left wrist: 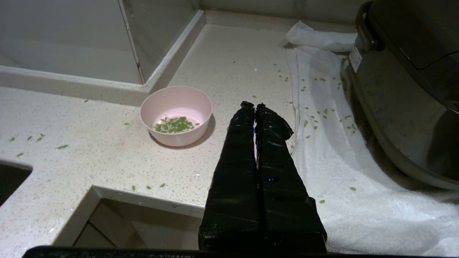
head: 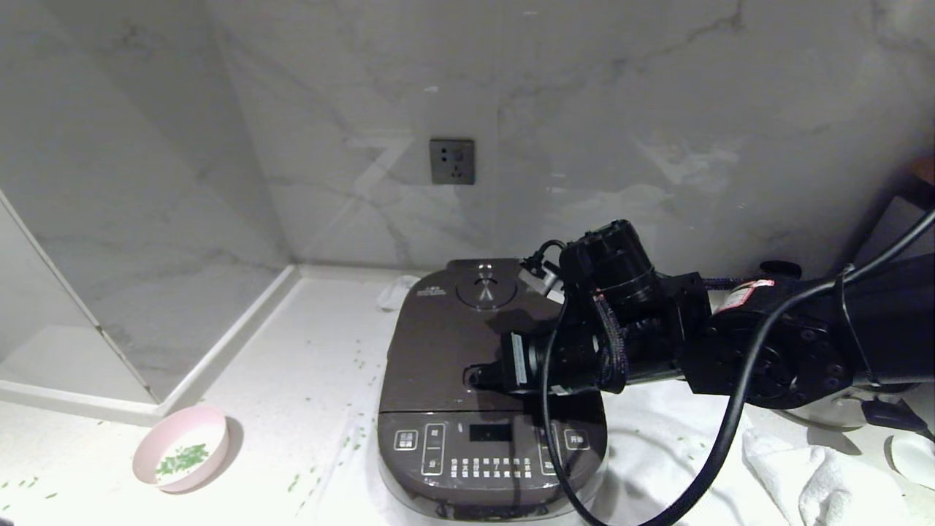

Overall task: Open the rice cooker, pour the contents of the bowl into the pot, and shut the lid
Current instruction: Open the rice cooker

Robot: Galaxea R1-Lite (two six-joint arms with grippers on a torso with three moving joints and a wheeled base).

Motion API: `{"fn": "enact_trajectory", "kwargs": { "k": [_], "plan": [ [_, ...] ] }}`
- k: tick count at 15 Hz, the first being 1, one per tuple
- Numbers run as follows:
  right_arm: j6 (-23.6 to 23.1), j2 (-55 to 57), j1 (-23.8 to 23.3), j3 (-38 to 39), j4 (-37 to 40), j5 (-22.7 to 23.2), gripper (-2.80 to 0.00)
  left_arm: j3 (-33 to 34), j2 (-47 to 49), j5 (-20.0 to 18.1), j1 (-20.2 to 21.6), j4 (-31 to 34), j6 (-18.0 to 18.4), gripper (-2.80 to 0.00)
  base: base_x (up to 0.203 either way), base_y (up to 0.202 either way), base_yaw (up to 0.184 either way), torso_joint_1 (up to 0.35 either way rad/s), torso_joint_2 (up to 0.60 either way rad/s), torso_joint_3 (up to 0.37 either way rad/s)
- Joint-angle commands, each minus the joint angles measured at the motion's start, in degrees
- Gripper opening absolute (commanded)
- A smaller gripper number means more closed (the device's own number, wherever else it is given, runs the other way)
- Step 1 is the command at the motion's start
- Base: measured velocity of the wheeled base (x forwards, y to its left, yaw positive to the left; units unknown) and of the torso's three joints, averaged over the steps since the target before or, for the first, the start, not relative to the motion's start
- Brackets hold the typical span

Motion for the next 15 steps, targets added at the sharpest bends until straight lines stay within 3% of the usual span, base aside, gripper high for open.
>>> {"fn": "enact_trajectory", "kwargs": {
  "k": [1,7,10,15],
  "plan": [
    [0.3,-2.4,0.0,-0.8,-0.2,-1.2,-2.80,0.0,0.0,0.0,0.0,-0.1,0.0,-2.80,0.000,0.000,0.000,0.000,0.00,0.000],
    [0.0,-8.2,0.1,-1.0,-0.2,-2.2,-2.80,0.0,0.0,0.1,0.0,0.0,0.0,-2.80,0.000,0.000,0.000,0.000,0.00,0.000],
    [-6.2,-10.3,0.2,-1.3,-3.0,-5.5,-2.80,0.0,0.0,0.0,0.0,0.0,0.0,-2.80,0.000,0.000,0.000,0.000,0.00,0.000],
    [-6.7,-12.4,0.3,-3.7,-3.9,-5.7,-2.80,0.0,0.0,0.0,0.0,0.0,0.0,-2.80,0.000,0.000,0.000,0.000,0.00,0.000]
  ]
}}
